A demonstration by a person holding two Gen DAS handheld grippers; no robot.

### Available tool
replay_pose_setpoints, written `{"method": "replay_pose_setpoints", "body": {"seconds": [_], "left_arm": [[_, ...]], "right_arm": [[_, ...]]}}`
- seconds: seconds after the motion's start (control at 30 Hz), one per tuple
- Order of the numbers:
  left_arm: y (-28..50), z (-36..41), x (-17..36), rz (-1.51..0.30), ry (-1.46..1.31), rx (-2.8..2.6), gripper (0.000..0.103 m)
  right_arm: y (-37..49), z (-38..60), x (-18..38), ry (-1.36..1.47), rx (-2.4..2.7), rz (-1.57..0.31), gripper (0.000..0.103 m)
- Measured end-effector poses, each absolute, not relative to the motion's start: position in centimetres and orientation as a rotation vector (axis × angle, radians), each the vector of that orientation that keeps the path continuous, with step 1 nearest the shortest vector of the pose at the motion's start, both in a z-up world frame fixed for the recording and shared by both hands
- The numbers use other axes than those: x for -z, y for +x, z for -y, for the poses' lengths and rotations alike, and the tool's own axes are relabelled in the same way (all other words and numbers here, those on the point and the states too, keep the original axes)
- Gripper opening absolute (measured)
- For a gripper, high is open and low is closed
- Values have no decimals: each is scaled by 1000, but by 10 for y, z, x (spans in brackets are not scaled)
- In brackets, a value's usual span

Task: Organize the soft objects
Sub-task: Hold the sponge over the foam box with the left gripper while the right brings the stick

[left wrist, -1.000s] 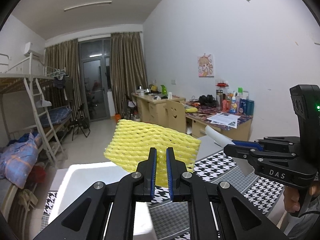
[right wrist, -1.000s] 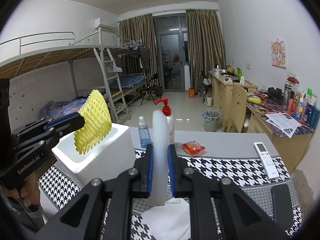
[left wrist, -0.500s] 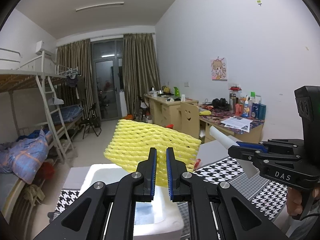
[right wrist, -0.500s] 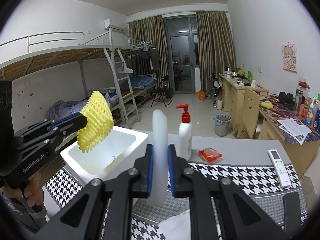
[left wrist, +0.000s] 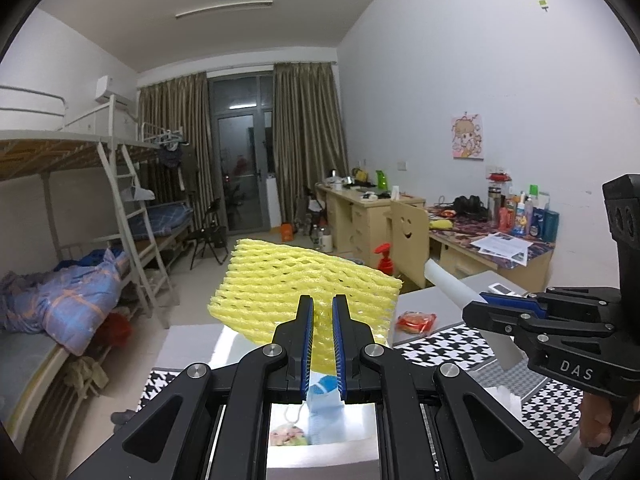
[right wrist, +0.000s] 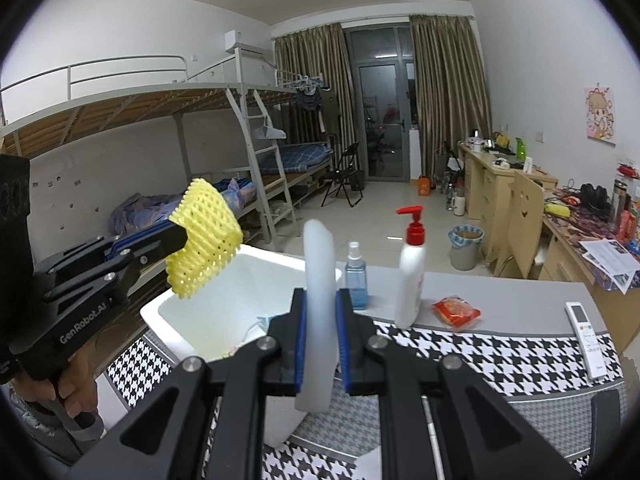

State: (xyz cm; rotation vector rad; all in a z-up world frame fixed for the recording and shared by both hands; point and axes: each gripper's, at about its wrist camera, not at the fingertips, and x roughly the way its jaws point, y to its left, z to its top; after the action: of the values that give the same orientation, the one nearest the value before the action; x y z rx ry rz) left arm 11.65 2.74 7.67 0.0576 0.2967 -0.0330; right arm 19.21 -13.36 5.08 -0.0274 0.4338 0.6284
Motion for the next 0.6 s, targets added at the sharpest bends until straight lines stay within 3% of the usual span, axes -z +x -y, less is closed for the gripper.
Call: {"method": "replay_pose_setpoints", "body": {"seconds": [0.6], "left_arm": [[131,-49,-65,-344,35,-10,13]], "right_arm": [[193,101,-49,-67,-672,-459,17]]}}
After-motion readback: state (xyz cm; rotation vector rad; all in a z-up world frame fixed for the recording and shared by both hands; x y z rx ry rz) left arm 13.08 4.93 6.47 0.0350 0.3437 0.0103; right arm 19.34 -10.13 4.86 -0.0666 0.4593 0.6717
